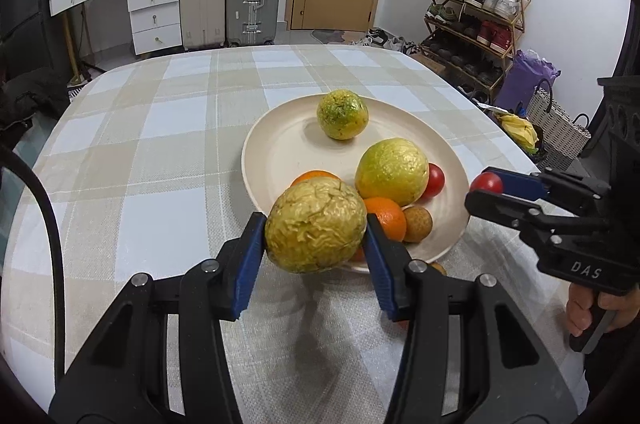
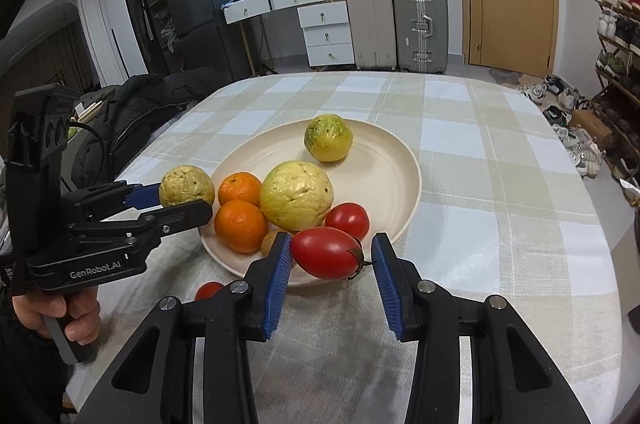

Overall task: Organize fruits
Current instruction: 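Carry the pale citrus and red tomato over the cream plate with both tools, then open both tools to drop the pale citrus and tomato onto the plate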

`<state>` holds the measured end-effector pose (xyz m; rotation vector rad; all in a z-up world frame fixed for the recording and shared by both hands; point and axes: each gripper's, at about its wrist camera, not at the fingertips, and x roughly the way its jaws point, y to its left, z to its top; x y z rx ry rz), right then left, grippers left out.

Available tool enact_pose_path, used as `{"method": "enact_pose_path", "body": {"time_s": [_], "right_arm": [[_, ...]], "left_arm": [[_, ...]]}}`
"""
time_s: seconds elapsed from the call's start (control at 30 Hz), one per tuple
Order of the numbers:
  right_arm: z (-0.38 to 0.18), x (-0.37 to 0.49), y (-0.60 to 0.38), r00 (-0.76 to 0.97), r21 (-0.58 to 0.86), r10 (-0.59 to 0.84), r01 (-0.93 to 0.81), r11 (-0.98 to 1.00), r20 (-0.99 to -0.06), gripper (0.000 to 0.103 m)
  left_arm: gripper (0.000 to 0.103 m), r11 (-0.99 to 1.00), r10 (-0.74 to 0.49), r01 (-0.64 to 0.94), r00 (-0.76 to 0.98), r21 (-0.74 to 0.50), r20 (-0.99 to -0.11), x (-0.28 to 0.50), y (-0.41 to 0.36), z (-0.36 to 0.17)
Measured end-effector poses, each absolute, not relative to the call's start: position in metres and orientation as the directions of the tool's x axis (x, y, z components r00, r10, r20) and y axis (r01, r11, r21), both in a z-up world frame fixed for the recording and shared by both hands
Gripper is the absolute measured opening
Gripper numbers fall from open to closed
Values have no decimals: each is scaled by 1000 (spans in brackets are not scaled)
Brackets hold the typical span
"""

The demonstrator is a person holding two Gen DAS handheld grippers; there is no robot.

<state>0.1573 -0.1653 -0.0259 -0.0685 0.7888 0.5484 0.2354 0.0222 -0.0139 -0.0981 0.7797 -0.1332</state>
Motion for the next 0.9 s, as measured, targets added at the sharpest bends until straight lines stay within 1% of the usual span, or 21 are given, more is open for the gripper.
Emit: {"method": "enact_pose_path", "body": {"time_s": [0.17,0.57,0.83,0.9], "right_arm": [[-35,170,-165,560,148,433,-481,864,-706,42],[-37,190,-164,571,132,425,-483,866,-702,42],[-39,192,-161,547,146,450,-510,848,-705,42],[-39,190,-158,553,131,444,-515,847,-705,44]], "left_arm": [[46,986,-163,87,700,-143,-695,246,21,-15],[45,990,-132,54,702,-132,-700,274,28,-19],[44,989,-137,53,702,-140,-699,274,29,-21],[44,991,-123,47,705,-128,-699,273,28,-20]]}}
